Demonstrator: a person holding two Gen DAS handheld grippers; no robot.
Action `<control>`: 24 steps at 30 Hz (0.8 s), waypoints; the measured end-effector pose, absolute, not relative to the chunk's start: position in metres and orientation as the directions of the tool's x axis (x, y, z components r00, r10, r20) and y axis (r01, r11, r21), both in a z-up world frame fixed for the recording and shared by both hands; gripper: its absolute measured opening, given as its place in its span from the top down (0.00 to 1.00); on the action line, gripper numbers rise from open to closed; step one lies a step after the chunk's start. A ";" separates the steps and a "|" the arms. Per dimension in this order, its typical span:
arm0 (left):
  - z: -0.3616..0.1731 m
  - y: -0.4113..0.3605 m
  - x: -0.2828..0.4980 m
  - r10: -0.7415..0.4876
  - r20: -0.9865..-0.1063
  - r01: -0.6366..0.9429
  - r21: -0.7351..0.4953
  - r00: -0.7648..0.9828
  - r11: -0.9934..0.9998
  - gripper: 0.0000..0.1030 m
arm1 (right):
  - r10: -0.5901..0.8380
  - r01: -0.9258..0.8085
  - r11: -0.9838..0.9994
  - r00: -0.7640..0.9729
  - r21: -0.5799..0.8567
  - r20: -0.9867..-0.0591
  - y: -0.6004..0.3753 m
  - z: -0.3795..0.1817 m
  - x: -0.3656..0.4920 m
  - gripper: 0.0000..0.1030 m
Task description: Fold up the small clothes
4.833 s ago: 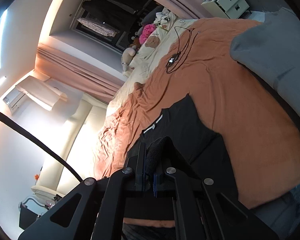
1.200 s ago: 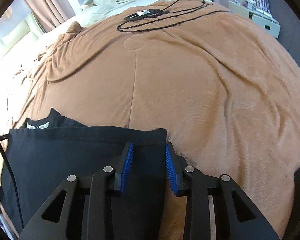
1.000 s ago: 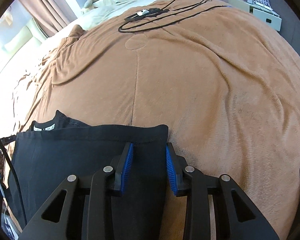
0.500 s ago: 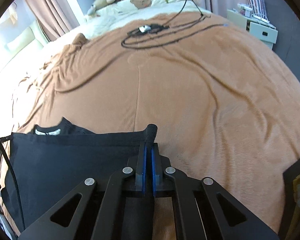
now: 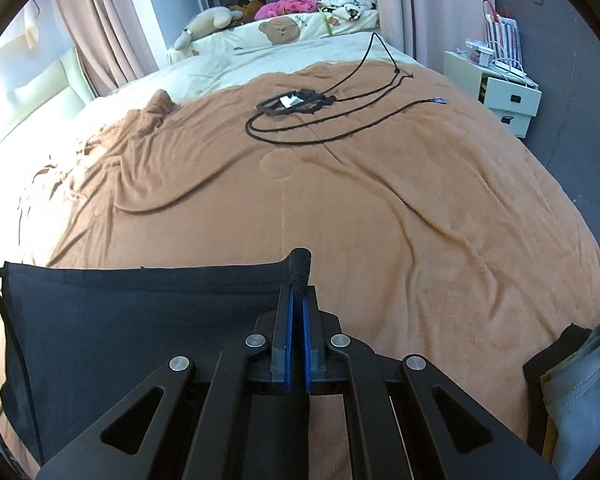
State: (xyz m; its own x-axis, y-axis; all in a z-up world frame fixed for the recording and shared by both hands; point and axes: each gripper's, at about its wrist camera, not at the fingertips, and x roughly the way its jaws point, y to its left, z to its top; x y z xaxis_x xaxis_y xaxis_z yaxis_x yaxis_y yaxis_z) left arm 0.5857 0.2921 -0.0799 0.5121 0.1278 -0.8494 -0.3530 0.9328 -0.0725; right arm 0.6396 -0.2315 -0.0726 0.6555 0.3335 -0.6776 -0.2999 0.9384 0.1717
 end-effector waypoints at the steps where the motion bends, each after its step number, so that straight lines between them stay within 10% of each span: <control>1: -0.084 0.293 0.590 0.129 -0.854 -0.357 -0.070 0.504 0.931 0.97 | 0.326 -0.298 0.940 0.652 0.165 -0.685 -0.229 -0.074 0.644 1.00; 24: -0.159 0.304 0.638 0.179 -0.910 -0.401 0.015 0.374 0.916 0.94 | 0.190 -0.227 0.971 0.554 0.072 -0.810 -0.179 -0.129 0.729 1.00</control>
